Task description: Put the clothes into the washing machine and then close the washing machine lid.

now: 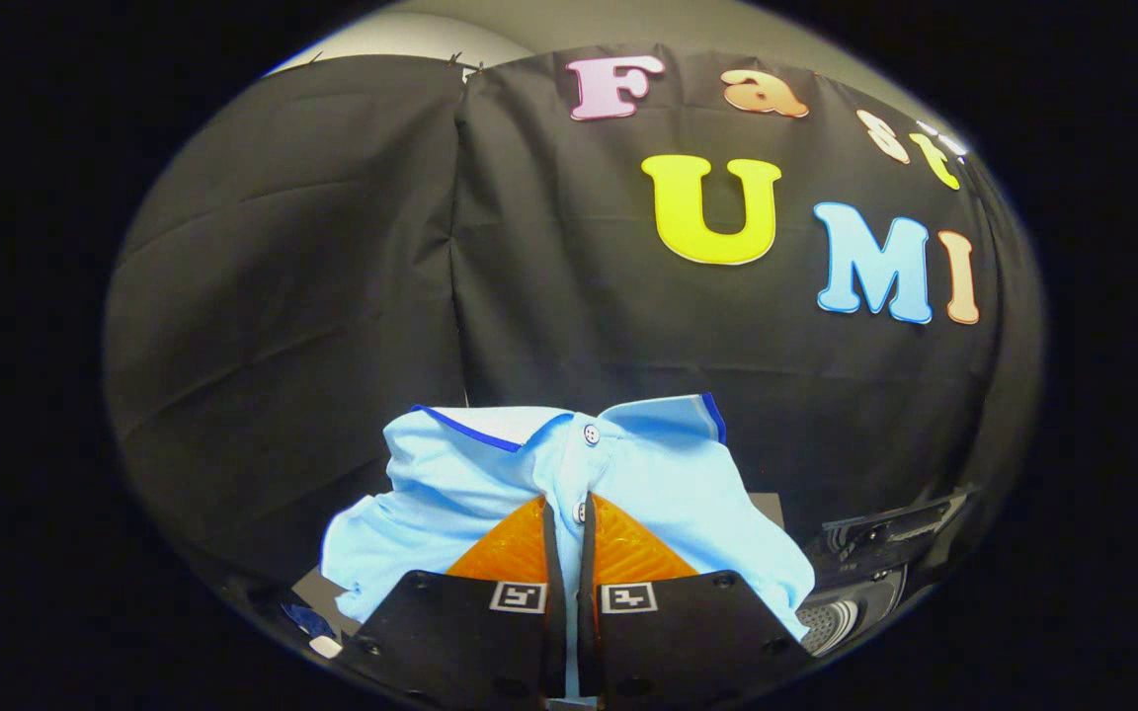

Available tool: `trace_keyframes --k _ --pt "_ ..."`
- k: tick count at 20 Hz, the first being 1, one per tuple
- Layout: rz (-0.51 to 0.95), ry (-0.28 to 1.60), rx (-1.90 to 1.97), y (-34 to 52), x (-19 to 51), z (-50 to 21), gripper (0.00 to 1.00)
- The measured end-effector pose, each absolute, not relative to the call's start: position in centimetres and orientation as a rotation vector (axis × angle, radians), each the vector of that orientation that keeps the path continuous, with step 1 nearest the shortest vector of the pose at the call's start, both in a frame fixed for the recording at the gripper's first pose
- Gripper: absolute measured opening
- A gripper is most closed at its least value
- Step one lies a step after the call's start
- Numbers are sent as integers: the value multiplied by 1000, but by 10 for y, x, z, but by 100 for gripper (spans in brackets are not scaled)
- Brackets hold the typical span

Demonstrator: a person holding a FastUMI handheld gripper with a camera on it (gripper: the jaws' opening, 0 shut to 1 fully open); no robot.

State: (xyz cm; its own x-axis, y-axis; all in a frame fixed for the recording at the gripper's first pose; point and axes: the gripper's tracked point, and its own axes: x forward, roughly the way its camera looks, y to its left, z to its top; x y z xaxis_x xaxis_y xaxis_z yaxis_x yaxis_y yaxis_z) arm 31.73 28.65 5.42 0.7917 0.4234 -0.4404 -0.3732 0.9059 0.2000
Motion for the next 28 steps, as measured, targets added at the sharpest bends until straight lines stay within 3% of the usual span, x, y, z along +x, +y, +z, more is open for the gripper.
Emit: trace_keyframes --k 10,28 --pt "444 310 154 229 322 170 6" --pt "390 230 133 72 299 180 6"
